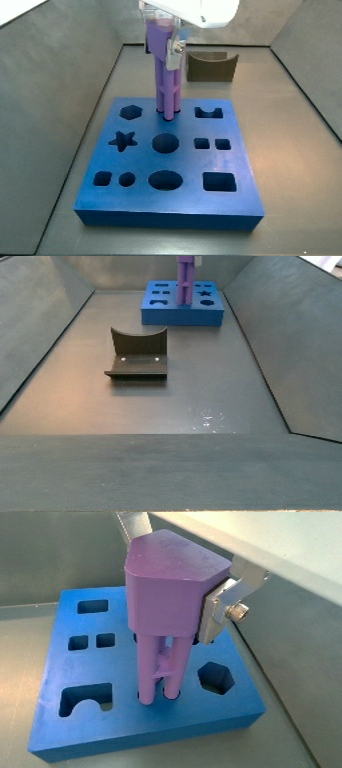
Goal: Pick up the 3 prong object. Move up. Rotate the 3 prong object. Place the 3 prong object on the fixture. Regrasp the 3 prong object. Move to above the board. Insert the 3 prong object.
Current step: Insert the 3 prong object.
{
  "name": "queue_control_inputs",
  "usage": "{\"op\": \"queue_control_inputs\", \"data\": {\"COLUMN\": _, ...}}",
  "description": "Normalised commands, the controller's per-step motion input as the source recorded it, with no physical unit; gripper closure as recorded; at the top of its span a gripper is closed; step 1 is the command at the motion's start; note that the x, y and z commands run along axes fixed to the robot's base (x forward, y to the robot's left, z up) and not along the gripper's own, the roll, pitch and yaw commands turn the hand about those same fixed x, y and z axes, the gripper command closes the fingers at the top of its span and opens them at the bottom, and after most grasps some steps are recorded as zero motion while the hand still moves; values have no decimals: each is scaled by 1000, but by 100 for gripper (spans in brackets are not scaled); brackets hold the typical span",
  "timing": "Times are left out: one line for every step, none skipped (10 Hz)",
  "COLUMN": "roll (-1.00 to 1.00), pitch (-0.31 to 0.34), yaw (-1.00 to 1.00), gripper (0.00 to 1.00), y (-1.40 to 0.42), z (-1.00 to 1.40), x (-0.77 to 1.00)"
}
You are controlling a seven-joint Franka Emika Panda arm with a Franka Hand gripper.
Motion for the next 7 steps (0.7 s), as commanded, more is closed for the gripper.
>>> {"op": "queue_control_inputs", "data": {"roll": -169, "pitch": 3, "yaw": 0, "gripper": 100, "y": -71, "z": -397, "x": 0}}
{"op": "queue_control_inputs", "data": {"roll": -166, "pitch": 3, "yaw": -17, "gripper": 100, "y": -37, "z": -446, "x": 0}}
{"op": "queue_control_inputs", "data": {"roll": 0, "pitch": 107, "yaw": -26, "gripper": 100, "y": 0, "z": -691, "x": 43}}
{"op": "queue_control_inputs", "data": {"roll": 50, "pitch": 166, "yaw": -40, "gripper": 100, "y": 0, "z": -860, "x": 154}}
{"op": "queue_control_inputs", "data": {"roll": 83, "pitch": 140, "yaw": -40, "gripper": 100, "y": 0, "z": -603, "x": 194}}
{"op": "queue_control_inputs", "data": {"roll": -16, "pitch": 0, "yaw": -17, "gripper": 100, "y": 0, "z": -77, "x": 0}}
{"op": "queue_control_inputs", "data": {"roll": 0, "pitch": 16, "yaw": 0, "gripper": 100, "y": 0, "z": 0, "x": 29}}
